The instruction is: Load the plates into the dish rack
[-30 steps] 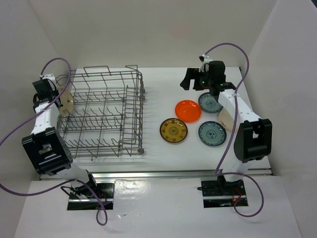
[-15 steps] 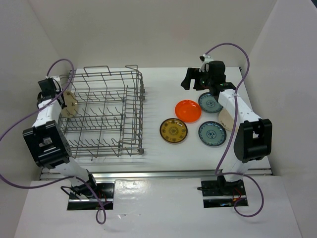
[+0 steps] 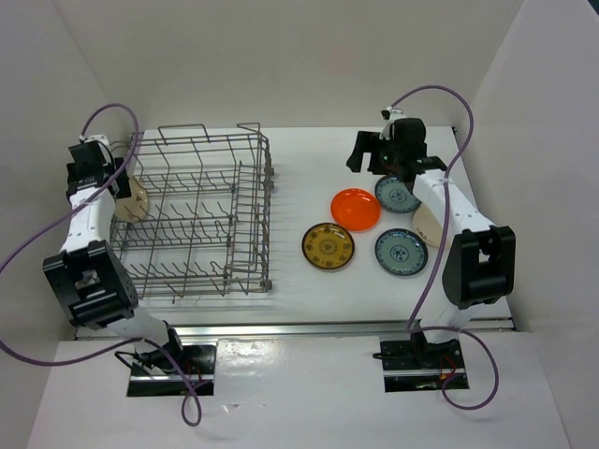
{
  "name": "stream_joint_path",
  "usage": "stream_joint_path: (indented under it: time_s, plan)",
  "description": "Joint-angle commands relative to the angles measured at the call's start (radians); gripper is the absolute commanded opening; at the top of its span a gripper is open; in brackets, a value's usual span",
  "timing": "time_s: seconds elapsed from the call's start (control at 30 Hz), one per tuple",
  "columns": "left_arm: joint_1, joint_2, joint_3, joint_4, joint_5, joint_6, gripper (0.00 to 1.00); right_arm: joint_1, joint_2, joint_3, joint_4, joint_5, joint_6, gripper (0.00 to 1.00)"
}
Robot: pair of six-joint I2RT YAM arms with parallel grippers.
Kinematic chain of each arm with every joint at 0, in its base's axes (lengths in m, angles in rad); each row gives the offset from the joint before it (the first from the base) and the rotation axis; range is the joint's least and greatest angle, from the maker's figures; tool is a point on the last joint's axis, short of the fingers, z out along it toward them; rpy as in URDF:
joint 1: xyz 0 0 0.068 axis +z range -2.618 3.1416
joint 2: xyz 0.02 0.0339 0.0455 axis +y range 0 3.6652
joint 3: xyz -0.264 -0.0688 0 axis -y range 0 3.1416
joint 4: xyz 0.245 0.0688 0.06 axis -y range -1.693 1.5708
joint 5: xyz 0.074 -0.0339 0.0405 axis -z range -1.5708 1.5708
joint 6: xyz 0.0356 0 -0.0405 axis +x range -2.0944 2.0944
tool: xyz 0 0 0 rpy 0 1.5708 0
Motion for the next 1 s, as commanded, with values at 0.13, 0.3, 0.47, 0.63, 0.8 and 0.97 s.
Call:
stream_joint_path:
  time_s: [0.13, 0.3, 0.47, 0.63, 0.8, 0.97]
  plan:
    - [-0.033, -0.260, 0.042, 0.005, 0.234, -0.118, 0.91, -0.071, -0.054, -0.084, -0.083, 0.069, 0.082, 1.00]
    - [-0.085, -0.354, 0.018, 0.005, 0.480, -0.180, 0.92, -0.142, -0.085, -0.152, -0.093, 0.057, 0.082, 1.00]
    - [-0.155, -0.385, 0.018, -0.037, 0.636, -0.229, 0.94, -0.167, -0.132, -0.215, -0.118, 0.032, 0.082, 1.00]
    - [-0.208, -0.397, 0.008, -0.024, 0.710, -0.301, 0.96, -0.176, -0.161, -0.330, -0.048, -0.052, 0.105, 0.98]
    - [-0.293, -0.376, 0.018, -0.049, 0.733, -0.300, 0.96, -0.176, -0.128, -0.361, 0.011, -0.092, 0.162, 0.88]
    - [-0.315, -0.376, 0.018, -0.067, 0.722, -0.290, 0.97, -0.176, -0.092, -0.394, 0.031, -0.052, 0.182, 0.87]
